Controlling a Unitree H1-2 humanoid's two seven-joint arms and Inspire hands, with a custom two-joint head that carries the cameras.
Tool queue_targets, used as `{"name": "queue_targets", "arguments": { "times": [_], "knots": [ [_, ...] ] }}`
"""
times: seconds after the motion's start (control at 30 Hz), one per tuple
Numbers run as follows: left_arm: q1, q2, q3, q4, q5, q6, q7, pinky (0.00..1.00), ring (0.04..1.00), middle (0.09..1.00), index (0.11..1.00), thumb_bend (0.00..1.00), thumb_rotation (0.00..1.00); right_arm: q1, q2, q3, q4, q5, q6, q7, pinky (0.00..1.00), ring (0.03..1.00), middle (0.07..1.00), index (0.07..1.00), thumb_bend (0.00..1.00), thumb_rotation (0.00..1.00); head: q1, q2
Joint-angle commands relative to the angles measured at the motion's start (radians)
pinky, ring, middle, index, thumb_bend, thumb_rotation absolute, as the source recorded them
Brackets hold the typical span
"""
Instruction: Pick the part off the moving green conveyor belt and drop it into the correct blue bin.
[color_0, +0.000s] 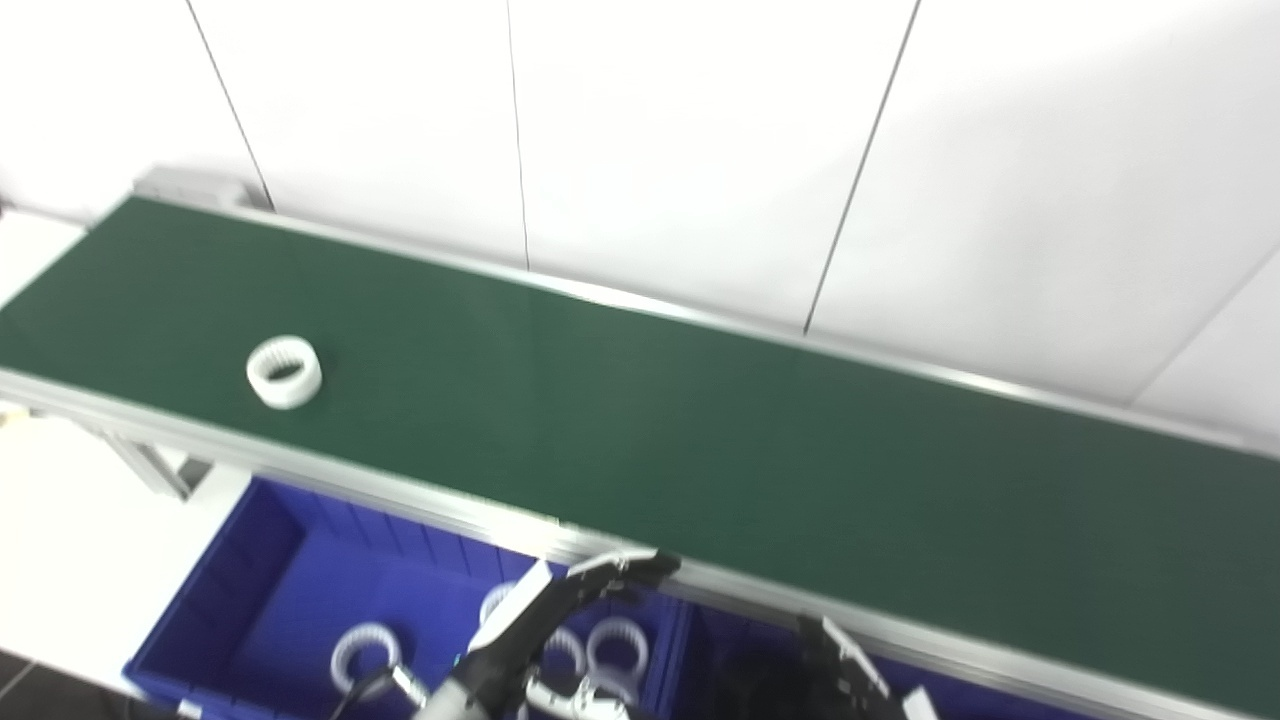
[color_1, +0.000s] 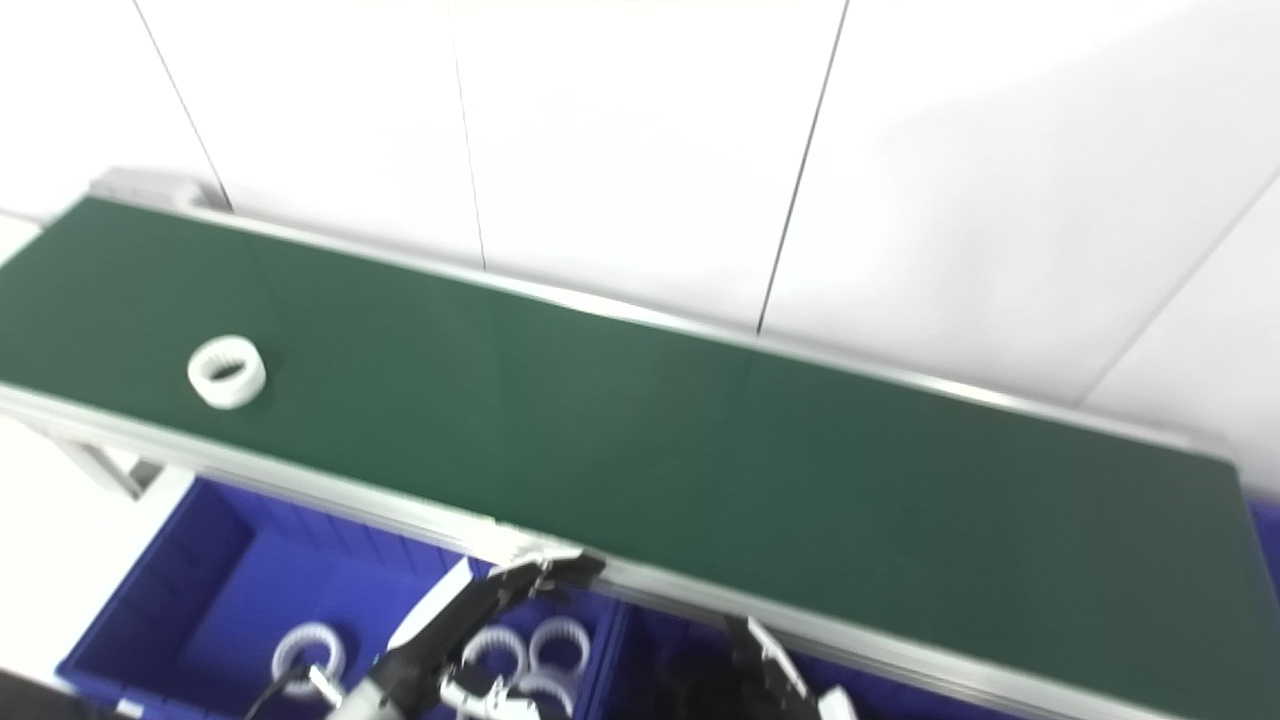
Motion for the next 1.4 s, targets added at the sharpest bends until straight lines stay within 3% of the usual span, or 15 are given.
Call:
{"name": "queue_targets", "arguments": {
  "times": [0.0,0.4,0.53,0.67,0.87,1.0,1.23,1.37],
  "knots": [
    [-0.013,0.015,0.003,-0.038,-0.021,-0.04,0.025,0.72,0.811,0.841,0.811,1.0,0.3,-0.015,0.012,0.004,-0.002,0.007,-0.068,-0.023,0.75,0.831,0.86,0.882,0.94,0.18,-0.004,-0.01],
    [-0.057,0.007,0.058,-0.195,-0.034,-0.039,0.058,0.69,0.781,0.825,0.8,1.0,0.26,-0.033,0.035,0.011,0.036,0.003,-0.068,-0.04,0.75,0.842,0.863,0.883,0.97,0.18,-0.012,-0.049],
    [-0.086,-0.029,0.125,-0.238,0.005,-0.035,0.092,0.71,0.796,0.818,0.797,0.99,0.33,-0.036,0.04,0.01,0.043,0.0,-0.072,-0.045,0.74,0.838,0.864,0.876,0.97,0.16,-0.01,-0.055],
    [-0.118,-0.054,0.189,-0.274,0.105,0.024,0.115,0.77,0.828,0.847,0.831,0.93,0.42,-0.041,0.044,0.009,0.057,0.003,-0.083,-0.05,0.73,0.831,0.859,0.873,0.98,0.15,-0.012,-0.059],
    [-0.164,-0.086,0.256,-0.287,0.222,0.094,0.158,0.84,0.87,0.868,0.852,0.85,0.47,-0.051,0.042,0.009,0.074,0.01,-0.097,-0.055,0.72,0.83,0.86,0.873,0.99,0.13,-0.02,-0.062],
    [-0.179,-0.098,0.282,-0.268,0.254,0.117,0.18,0.88,0.891,0.89,0.872,0.81,0.45,-0.053,0.04,0.009,0.081,0.02,-0.112,-0.058,0.71,0.823,0.856,0.869,0.99,0.12,-0.023,-0.063],
    [-0.202,-0.117,0.321,-0.226,0.329,0.168,0.245,0.89,0.915,0.924,0.901,0.81,0.39,-0.056,0.034,0.006,0.081,0.008,-0.111,-0.058,0.69,0.815,0.852,0.863,0.99,0.13,-0.018,-0.067],
    [-0.222,-0.101,0.326,-0.2,0.348,0.22,0.234,0.92,0.948,0.957,0.93,0.8,0.43,-0.056,0.032,0.005,0.088,0.019,-0.119,-0.055,0.7,0.817,0.853,0.863,1.0,0.14,-0.019,-0.067]
  ]
}}
